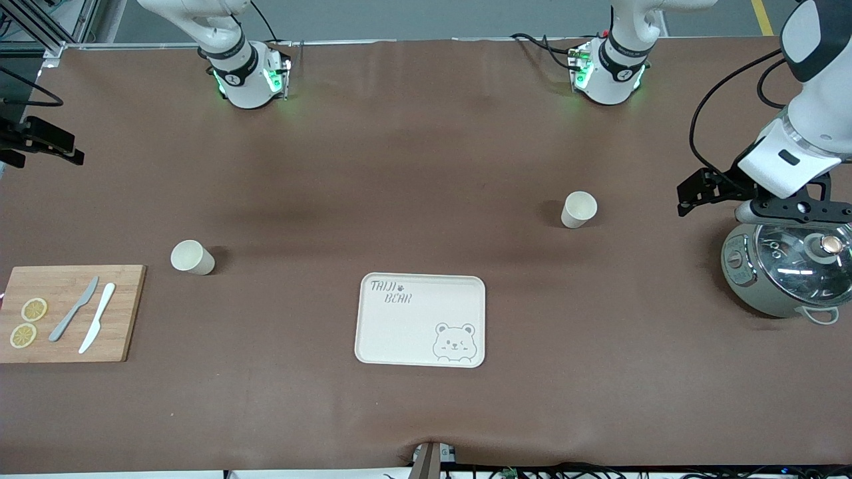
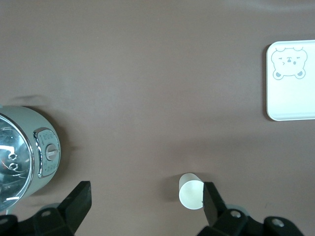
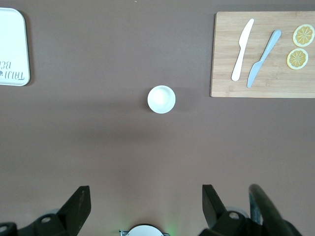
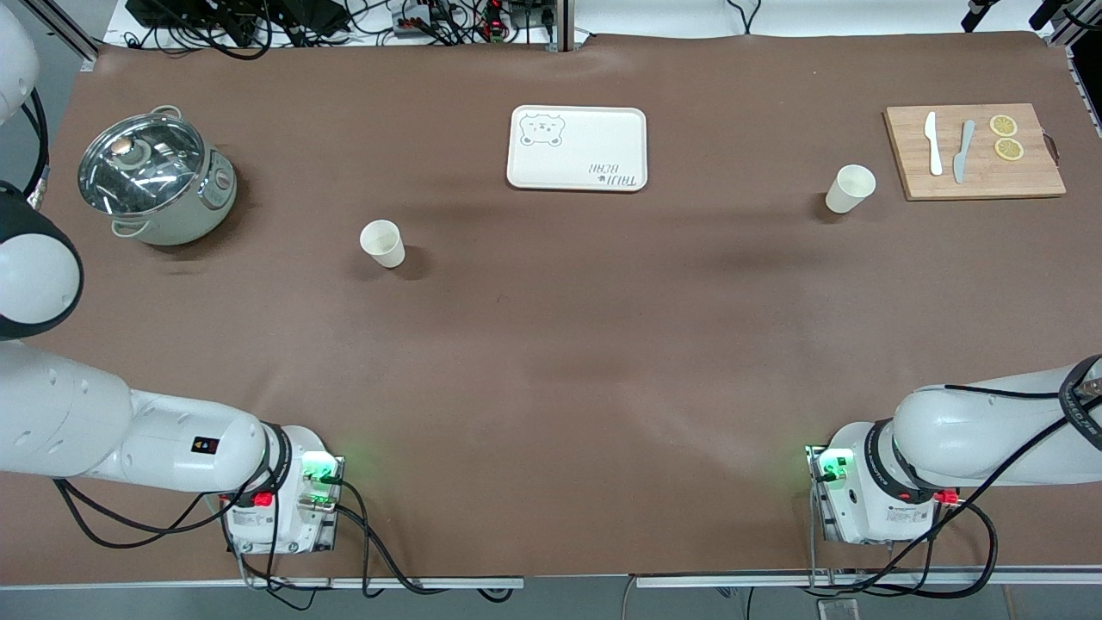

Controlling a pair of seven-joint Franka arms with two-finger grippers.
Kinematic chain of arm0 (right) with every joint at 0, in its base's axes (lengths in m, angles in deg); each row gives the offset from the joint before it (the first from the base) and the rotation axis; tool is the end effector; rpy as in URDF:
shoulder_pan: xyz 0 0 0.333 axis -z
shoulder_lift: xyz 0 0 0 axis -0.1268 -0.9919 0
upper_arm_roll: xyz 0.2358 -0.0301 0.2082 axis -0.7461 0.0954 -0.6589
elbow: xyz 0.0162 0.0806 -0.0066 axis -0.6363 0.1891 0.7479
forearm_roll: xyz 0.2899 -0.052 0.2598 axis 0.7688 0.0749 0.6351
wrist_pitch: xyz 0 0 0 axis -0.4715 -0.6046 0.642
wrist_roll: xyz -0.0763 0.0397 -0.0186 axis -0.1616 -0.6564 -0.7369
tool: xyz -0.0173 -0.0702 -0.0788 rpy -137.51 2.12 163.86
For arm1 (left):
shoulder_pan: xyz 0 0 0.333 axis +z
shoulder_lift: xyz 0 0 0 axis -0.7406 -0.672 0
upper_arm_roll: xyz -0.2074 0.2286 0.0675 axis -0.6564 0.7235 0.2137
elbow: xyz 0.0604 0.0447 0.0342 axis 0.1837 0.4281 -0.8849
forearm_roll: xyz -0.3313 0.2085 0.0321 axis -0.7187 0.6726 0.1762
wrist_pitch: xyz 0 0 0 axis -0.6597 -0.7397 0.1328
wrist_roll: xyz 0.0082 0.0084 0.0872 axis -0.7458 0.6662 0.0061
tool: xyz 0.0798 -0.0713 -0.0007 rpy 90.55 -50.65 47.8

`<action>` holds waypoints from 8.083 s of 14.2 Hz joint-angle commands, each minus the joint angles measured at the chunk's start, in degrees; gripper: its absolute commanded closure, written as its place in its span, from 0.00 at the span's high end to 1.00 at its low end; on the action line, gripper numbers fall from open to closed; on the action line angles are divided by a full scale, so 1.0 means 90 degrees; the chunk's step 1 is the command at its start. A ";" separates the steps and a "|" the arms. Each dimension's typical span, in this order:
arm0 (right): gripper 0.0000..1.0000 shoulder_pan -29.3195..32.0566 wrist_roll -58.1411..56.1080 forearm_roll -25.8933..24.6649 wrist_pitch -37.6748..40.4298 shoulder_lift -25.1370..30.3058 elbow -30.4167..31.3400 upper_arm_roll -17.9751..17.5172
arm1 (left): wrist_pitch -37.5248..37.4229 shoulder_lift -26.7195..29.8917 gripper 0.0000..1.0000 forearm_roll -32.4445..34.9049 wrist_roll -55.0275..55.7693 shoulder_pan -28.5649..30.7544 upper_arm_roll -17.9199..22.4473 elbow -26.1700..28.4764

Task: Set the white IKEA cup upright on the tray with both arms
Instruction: 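Move the left gripper down over the white cup near the pot, then close the left gripper on the cup while the right gripper reaches out, then lift the cup with the left gripper while the right gripper grasps the other cup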

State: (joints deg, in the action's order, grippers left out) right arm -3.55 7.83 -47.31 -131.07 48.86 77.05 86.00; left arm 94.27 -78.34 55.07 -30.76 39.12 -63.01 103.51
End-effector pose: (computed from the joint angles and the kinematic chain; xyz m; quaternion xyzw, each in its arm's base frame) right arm 0.5349 -0.0529 0.6367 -0.9985 -0.0133 0.0507 0.0141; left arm 0.5713 -0.0693 0.5698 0.9978 -0.0483 0.0433 0.0130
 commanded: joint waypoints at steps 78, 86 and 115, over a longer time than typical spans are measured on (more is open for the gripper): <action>1.00 0.0367 0.0078 0.0100 -0.2750 -0.1112 0.2521 -0.0100 | 0.7021 -0.0529 0.00 -0.0083 -0.0057 -0.0034 -0.0653 0.6115; 1.00 0.0513 0.0078 0.0100 -0.3990 -0.1229 0.3155 -0.0100 | 0.6768 -0.0295 0.00 -0.0083 -0.0058 -0.0092 -0.0721 0.6037; 0.00 0.0601 0.0088 0.0344 -0.6071 -0.2352 0.3801 -0.0110 | 0.2862 -0.2432 0.00 0.0296 0.1718 -0.0873 -0.1063 0.0298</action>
State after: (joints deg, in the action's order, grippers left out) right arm 0.87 8.22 -44.97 -184.59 27.66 110.83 85.76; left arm 123.72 -96.38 55.29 -18.61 32.52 -72.52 113.04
